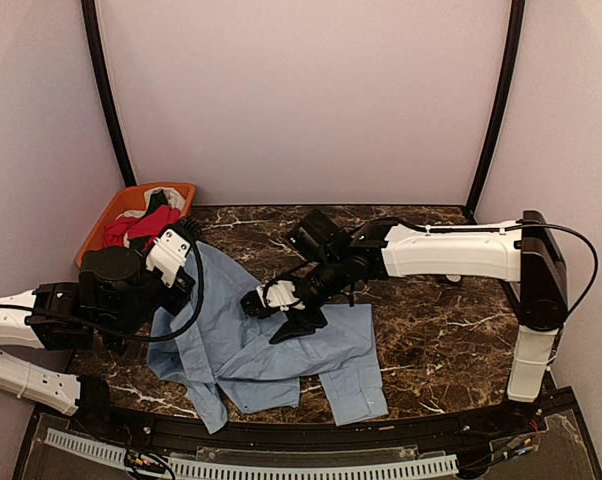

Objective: Pin the brooch onto the clothing
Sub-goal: Pick up the crumpled clothing from the center of the board.

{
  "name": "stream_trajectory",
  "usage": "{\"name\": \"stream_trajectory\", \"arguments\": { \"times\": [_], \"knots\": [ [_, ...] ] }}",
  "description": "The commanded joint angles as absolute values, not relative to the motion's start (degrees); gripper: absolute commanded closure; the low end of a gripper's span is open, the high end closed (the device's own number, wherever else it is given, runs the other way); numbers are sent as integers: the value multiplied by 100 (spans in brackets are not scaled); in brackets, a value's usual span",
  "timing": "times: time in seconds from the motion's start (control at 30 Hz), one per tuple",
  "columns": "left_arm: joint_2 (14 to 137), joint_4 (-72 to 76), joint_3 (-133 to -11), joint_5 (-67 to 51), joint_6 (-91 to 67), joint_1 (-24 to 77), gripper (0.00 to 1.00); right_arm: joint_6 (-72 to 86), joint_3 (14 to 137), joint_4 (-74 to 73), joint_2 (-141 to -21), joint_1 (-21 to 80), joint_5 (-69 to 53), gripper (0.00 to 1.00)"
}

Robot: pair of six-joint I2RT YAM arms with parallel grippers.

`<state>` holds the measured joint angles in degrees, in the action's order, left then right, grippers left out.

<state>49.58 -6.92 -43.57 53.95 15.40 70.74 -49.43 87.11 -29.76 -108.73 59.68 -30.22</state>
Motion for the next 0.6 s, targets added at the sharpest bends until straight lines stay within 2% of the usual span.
{"name": "stream_trajectory", "arguments": {
  "times": [0.0,0.27,0.37,0.53,0.57],
  "knots": [
    [4917,-691,-4411,5418,1519,7102,99,-4873,8883,-3178,-11140,5963,-3186,49],
    [4962,-675,-4434,5405,1520,7102,99,-4865,8961,-3326,-11168,5954,-3326,62],
    [4974,-671,-4438,5394,1516,7099,99,-4827,8926,-3331,-11167,5956,-3259,73],
    [4966,-682,-4422,5464,1527,7102,99,-4751,8830,-3335,-11011,5949,-3193,100],
    [4966,-679,-4426,5505,1533,7102,99,-4724,8766,-3300,-10907,5949,-3096,100]
  ]
}}
